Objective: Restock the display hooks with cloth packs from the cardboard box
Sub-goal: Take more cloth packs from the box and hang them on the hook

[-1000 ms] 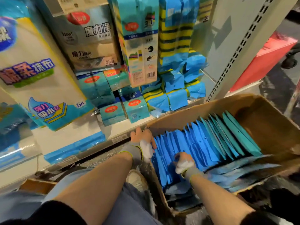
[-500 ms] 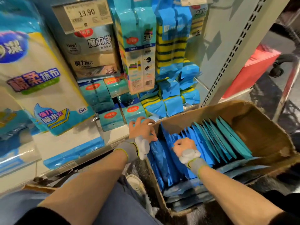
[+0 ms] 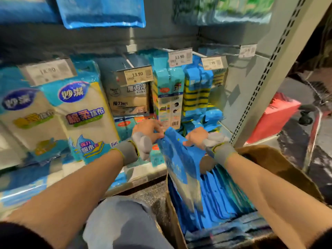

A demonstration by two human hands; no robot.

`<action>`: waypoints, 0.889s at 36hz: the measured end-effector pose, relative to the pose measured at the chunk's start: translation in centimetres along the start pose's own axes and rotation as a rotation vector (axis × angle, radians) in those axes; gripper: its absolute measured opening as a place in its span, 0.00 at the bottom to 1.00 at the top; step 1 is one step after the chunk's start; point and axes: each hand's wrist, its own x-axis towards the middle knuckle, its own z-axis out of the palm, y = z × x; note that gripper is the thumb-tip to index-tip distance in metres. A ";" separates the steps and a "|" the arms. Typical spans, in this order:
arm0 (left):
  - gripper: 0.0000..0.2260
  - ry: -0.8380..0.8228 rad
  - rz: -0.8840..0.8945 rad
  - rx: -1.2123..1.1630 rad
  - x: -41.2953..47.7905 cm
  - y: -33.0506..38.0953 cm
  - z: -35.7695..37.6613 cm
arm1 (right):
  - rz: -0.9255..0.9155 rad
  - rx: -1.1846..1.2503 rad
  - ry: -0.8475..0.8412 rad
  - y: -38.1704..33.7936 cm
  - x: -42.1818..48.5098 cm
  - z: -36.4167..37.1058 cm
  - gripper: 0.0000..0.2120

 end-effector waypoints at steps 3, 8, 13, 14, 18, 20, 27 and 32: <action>0.05 -0.011 0.045 -0.010 -0.7 -0.3 -3.3 | -0.129 -0.179 -0.062 -3.4 -1.1 -2.5 0.19; 0.03 0.011 -0.028 -0.035 -2.0 -1.0 -7.7 | -0.252 -0.335 -0.039 -8.1 -2.6 -5.5 0.18; 0.07 0.179 -0.060 0.043 -3.7 -1.2 -13.8 | -0.378 -0.326 0.066 -13.4 -3.9 -7.2 0.16; 0.07 0.194 -0.064 0.048 -3.7 -1.0 -14.2 | -0.392 -0.314 0.086 -13.6 -4.1 -7.3 0.15; 0.06 0.293 -0.078 -0.002 -5.0 -1.7 -19.3 | -0.505 -0.276 0.243 -17.9 -5.4 -8.6 0.11; 0.04 0.349 -0.088 -0.008 -6.1 -2.0 -21.8 | -0.536 -0.206 0.270 -20.2 -5.9 -9.4 0.09; 0.04 0.621 -0.092 -0.064 -9.2 -3.9 -30.1 | -0.775 -0.021 0.424 -29.4 -8.4 -11.3 0.13; 0.05 0.725 -0.094 -0.196 -10.1 -4.9 -35.4 | -0.886 0.119 0.397 -35.3 -10.3 -13.0 0.10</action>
